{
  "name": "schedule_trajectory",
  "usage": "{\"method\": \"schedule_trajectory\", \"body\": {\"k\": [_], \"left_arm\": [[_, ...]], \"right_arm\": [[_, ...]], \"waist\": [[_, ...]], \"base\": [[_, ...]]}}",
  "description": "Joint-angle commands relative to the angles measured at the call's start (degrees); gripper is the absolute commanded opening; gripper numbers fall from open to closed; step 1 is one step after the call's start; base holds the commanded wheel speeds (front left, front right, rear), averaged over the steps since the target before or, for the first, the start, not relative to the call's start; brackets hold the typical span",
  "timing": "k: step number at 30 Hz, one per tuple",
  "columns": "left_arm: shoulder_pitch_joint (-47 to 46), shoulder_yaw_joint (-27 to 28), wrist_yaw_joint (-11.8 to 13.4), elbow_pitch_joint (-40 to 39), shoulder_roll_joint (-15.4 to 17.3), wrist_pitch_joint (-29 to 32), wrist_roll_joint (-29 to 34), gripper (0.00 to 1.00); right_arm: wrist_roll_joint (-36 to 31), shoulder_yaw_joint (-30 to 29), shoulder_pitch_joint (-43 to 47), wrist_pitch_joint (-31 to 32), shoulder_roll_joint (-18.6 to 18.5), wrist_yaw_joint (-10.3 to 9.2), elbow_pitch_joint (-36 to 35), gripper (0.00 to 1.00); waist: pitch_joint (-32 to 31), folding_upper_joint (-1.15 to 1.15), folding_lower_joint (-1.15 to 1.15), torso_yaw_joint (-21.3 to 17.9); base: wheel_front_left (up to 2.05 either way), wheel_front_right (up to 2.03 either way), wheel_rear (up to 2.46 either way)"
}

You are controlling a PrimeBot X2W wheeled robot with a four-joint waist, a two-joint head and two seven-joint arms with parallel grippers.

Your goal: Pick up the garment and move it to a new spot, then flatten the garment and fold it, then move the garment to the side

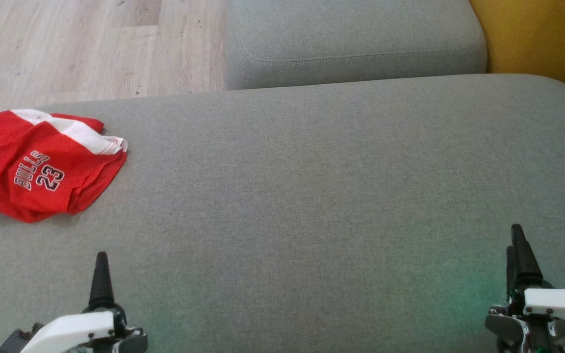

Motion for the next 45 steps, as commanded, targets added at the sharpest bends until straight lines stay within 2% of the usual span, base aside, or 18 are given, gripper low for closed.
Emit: {"method": "schedule_trajectory", "body": {"k": [1,5,25,45], "left_arm": [[-1.5,-0.5,0.2,-2.8,0.4,-0.8,2.7,1.00],[-1.3,-1.3,0.6,-3.5,0.4,-1.5,6.4,1.00],[0.9,-3.8,1.1,-4.6,0.6,-4.8,25.1,1.00],[2.4,-5.8,1.3,-4.3,1.3,-8.2,40.5,1.00]], "right_arm": [[-3.4,0.5,-1.1,-0.9,-0.2,0.10,-2.9,1.00],[-8.4,1.5,-0.7,-1.6,-0.3,0.12,-4.2,1.00],[-24.3,4.4,0.9,-4.8,-0.3,0.19,-5.0,1.00],[-39.6,6.9,1.7,-8.2,-0.4,0.26,-5.2,1.00]], "waist": [[-0.1,0.00,0.00,0.1],[-0.3,0.00,0.00,0.2],[-1.4,0.00,0.00,0.6],[-2.7,0.00,0.00,1.1]], "base": [[0.00,0.00,0.00],[0.00,0.00,0.00],[0.00,0.00,0.00],[0.00,0.00,0.00]]}}
